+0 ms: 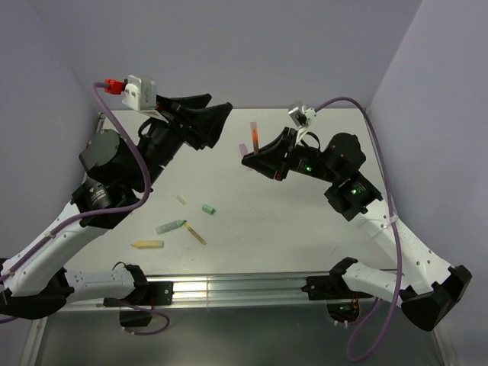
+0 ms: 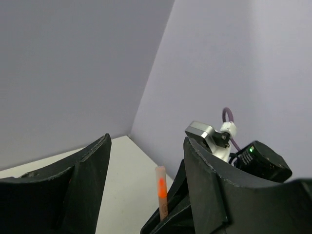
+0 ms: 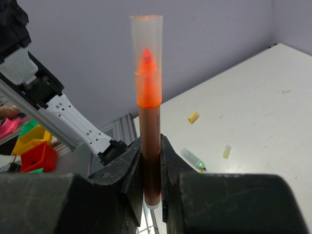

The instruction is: Insert the pens into the pen caps

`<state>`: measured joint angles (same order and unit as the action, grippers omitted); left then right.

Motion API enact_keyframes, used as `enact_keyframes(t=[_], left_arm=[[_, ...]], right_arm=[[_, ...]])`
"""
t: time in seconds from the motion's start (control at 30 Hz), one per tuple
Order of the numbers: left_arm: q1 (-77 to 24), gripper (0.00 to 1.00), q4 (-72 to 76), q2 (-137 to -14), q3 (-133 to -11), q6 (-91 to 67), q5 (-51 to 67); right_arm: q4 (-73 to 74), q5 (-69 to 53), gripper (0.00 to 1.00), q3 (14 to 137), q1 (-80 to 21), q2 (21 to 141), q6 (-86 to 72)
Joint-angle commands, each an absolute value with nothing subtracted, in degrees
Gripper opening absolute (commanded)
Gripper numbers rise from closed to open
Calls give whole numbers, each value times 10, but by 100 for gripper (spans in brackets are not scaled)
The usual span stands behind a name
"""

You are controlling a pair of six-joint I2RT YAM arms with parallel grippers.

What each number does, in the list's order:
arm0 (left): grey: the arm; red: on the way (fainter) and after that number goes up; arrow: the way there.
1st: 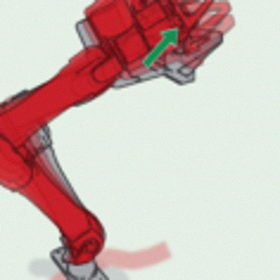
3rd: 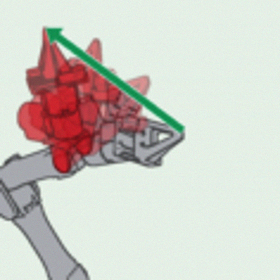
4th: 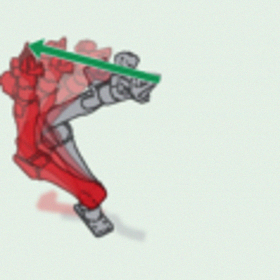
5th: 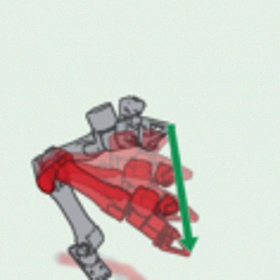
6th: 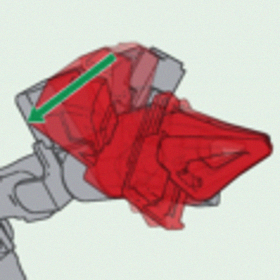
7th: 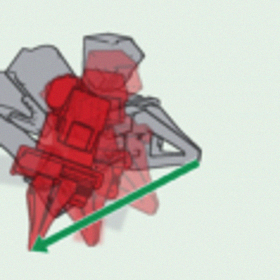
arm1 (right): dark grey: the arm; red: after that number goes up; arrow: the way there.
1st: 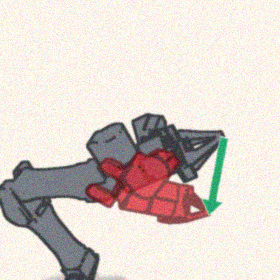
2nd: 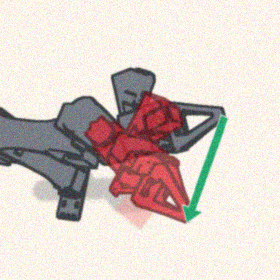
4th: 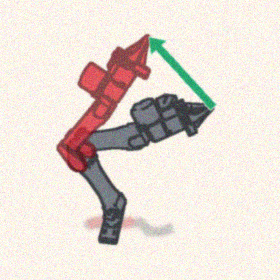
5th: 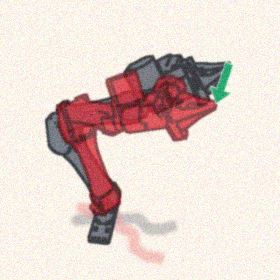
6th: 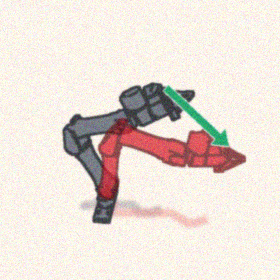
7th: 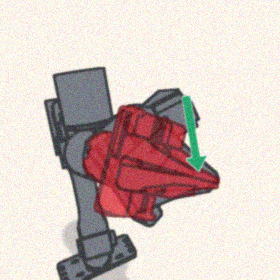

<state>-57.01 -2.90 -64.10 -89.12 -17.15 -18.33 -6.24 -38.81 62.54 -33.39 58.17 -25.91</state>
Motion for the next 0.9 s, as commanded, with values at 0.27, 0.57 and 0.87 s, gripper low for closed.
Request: enact_keyframes(t=[0.27, 0.57, 0.87], left_arm=[[-548, 67, -102, -642, -871, -141, 39], [-534, 63, -104, -648, -860, -158, 100], [-527, 57, -89, -653, -846, -175, 132]], right_arm=[[-110, -420, 0, 619, -396, 564, -240], [-97, -415, 0, 632, -412, 569, -231], [-92, -406, 0, 641, -417, 570, -227]])
